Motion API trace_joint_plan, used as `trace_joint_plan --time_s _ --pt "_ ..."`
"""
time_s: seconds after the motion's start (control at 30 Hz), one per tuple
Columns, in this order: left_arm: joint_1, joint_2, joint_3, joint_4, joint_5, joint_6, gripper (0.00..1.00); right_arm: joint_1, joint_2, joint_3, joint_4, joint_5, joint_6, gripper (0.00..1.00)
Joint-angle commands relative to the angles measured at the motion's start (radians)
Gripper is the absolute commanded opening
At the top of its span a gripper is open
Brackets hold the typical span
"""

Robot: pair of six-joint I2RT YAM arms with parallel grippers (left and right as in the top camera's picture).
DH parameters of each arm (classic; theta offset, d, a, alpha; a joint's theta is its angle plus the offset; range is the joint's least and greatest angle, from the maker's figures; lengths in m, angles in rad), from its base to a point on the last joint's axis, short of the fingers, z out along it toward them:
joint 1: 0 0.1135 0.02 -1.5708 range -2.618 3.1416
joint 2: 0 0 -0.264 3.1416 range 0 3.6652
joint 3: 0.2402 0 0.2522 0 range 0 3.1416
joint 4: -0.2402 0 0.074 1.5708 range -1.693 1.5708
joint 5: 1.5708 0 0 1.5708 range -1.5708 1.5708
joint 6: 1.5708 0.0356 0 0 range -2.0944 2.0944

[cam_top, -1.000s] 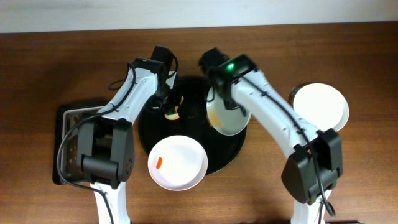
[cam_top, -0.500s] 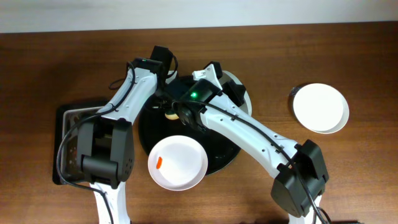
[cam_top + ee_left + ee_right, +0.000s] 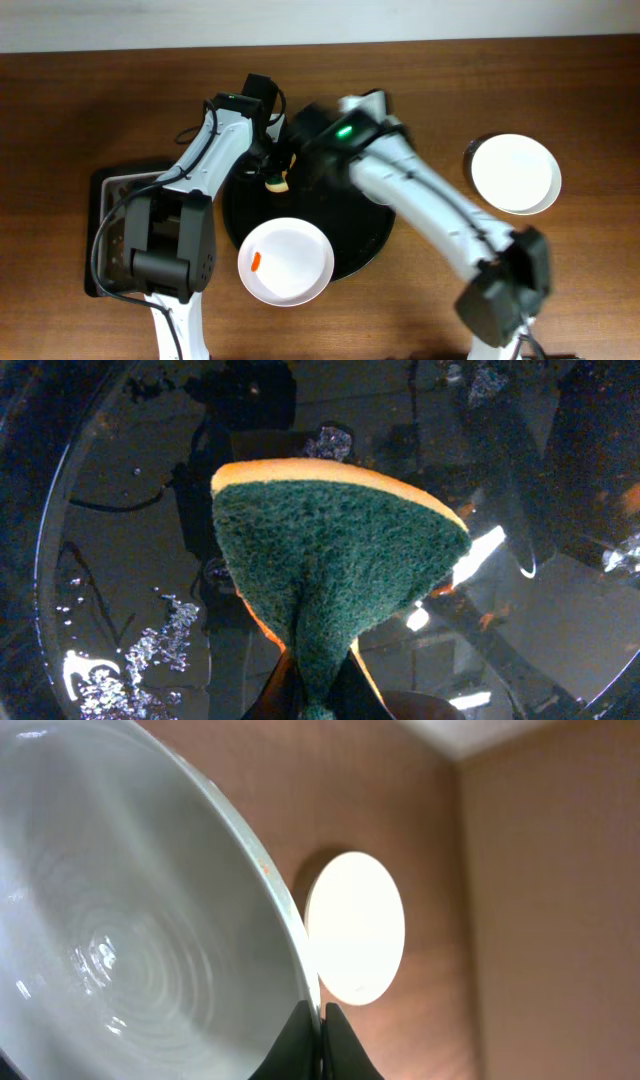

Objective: Clean dirty plates on tray and stack at the side
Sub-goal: 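Carry the plate right and stack it on the first plate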

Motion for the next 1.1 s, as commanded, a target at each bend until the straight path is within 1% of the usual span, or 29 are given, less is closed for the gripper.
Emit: trace_joint_plan --time_s 0.0,0.03,0.1,0.13,0.2,0.27,0.33,0.4,0.5,0.53,0.57,0.6,0.63,0.67,0.7,0.73,0.77,0.8,0.87,0.9,0.93,0.97,1.03,1.07 --pt "0.008 0.003 -0.003 0.003 0.014 0.014 0.05 -0.27 -0.194 0.04 0.01 -0.395 -0.047 0.04" --pt "0.008 0.003 -0.003 0.005 0.014 0.014 0.05 -0.346 -0.215 0.04 0.019 -0.485 -0.08 0.04" --pt "0.008 0.003 -0.003 0.006 0.014 0.014 0.05 -0.672 -0.233 0.039 0.032 -0.825 -0.204 0.04" --pt "0.008 0.003 -0.003 0.006 0.014 0.014 0.05 -0.795 -0.222 0.033 0.036 -0.887 -0.222 0.04" --pt "0.008 0.003 -0.003 0.006 0.014 0.014 0.05 -1.009 -0.182 0.018 0.047 -0.924 -0.248 0.04" --pt "0.008 0.003 -0.003 0.006 0.014 0.014 0.05 -1.171 -0.105 0.002 0.061 -0.933 -0.265 0.05" --pt "0.006 0.003 -0.003 0.006 0.014 0.014 0.05 -1.194 -0.048 -0.051 0.128 -0.938 -0.265 0.05" --pt "0.006 0.003 -0.003 0.006 0.014 0.014 0.05 -1.193 -0.013 -0.102 0.186 -0.933 -0.253 0.05" --pt "0.006 0.003 -0.003 0.006 0.014 0.014 0.05 -1.194 -0.004 -0.181 0.244 -0.927 -0.235 0.05" --pt "0.006 0.003 -0.003 0.007 0.014 0.014 0.05 -1.192 -0.003 -0.229 0.291 -0.927 -0.235 0.09" --pt "0.006 0.003 -0.003 0.013 0.014 0.014 0.06 -1.192 -0.003 -0.271 0.341 -0.928 -0.227 0.17" --pt "0.006 0.003 -0.003 0.018 0.014 0.014 0.05 -1.193 -0.003 -0.294 0.368 -0.93 -0.228 0.3" --pt "0.006 0.003 -0.003 0.02 0.014 0.014 0.06 -1.193 -0.009 -0.29 0.37 -0.932 -0.229 0.34" --pt "0.006 0.003 -0.003 0.021 0.014 0.014 0.06 -1.191 -0.038 -0.267 0.341 -0.944 -0.229 0.35" --pt "0.006 0.003 -0.003 0.022 0.015 0.014 0.05 -1.178 -0.087 -0.245 0.315 -1.004 -0.263 0.36" --pt "0.006 0.0 -0.002 0.021 0.027 0.037 0.04 -1.132 -0.194 -0.232 0.284 -1.086 -0.3 0.37" --pt "0.007 -0.016 -0.002 0.013 0.068 0.055 0.04 -1.086 -0.263 -0.232 0.274 -1.12 -0.32 0.39" --pt "0.008 -0.051 -0.002 0.005 0.095 0.073 0.04 -0.991 -0.353 -0.232 0.25 -1.122 -0.322 0.42" --pt "0.013 -0.156 -0.002 -0.024 0.09 0.103 0.04 -0.83 -0.423 -0.232 0.225 -1.122 -0.341 0.44" --pt "0.039 -0.247 -0.002 -0.06 0.023 0.102 0.06 -0.676 -0.425 -0.234 0.214 -1.117 -0.364 0.45" --pt "0.063 -0.289 -0.002 -0.089 -0.004 0.101 0.06 -0.601 -0.415 -0.239 0.214 -1.113 -0.363 0.45" --pt "0.095 -0.322 -0.002 -0.122 -0.023 0.094 0.06 -0.535 -0.401 -0.239 0.215 -1.1 -0.362 0.45" --pt "0.187 -0.366 -0.002 -0.213 -0.036 0.094 0.06 -0.449 -0.38 -0.239 0.221 -1.084 -0.359 0.45" --pt "0.29 -0.374 -0.003 -0.278 -0.096 0.095 0.06 -0.402 -0.372 -0.239 0.221 -1.084 -0.359 0.47"
